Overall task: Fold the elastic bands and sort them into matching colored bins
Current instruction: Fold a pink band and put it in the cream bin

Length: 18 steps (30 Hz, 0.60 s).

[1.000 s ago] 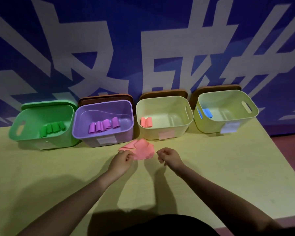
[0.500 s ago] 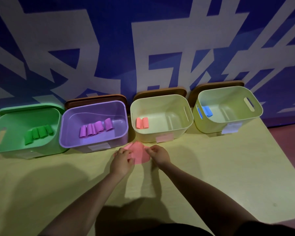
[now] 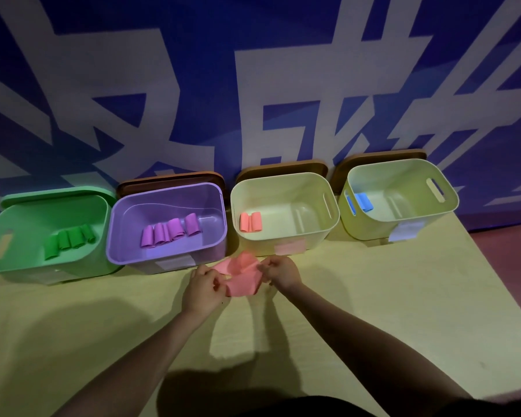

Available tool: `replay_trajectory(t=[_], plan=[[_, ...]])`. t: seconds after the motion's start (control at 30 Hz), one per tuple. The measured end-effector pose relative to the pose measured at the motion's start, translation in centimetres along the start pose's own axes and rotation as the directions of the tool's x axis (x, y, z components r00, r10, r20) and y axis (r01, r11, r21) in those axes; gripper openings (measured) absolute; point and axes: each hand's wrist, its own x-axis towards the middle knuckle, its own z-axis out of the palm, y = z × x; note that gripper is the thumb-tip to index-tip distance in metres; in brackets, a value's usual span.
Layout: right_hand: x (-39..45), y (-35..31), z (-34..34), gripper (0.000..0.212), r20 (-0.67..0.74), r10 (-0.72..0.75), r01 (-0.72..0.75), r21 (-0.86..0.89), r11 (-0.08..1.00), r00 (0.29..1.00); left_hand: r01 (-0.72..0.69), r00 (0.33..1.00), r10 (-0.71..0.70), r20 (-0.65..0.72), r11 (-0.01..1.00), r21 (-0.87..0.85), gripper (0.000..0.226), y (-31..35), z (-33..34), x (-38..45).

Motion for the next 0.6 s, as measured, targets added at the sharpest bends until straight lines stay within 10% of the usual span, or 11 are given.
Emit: replay_trajectory(t=[0.17, 0.43, 0.6], plan=[[-2.5, -1.9, -1.1, 0.014, -0.088, -0.043, 0.062, 0.232, 0.971, 0.995, -0.134, 0.99, 0.125, -0.066, 0.978, -0.157, 0.011, 1.0, -1.0, -1.8], [-7.1, -4.4, -3.3, 0.022, -0.031, -0.215, 0.187, 0.626, 0.757, 0.976, 0.199, 0.957, -0.029, 0.287, 0.787, -0.584, 0.014, 4.4, -1.9, -6.2], [-9.0, -5.2, -3.4, 0.014, 0.008, -0.227, 0.146, 0.741, 0.656, 0.974, 0.308, 0.95, -0.155, 0.27, 0.591, -0.746, 0.04, 8.1, -3.6, -7.2]])
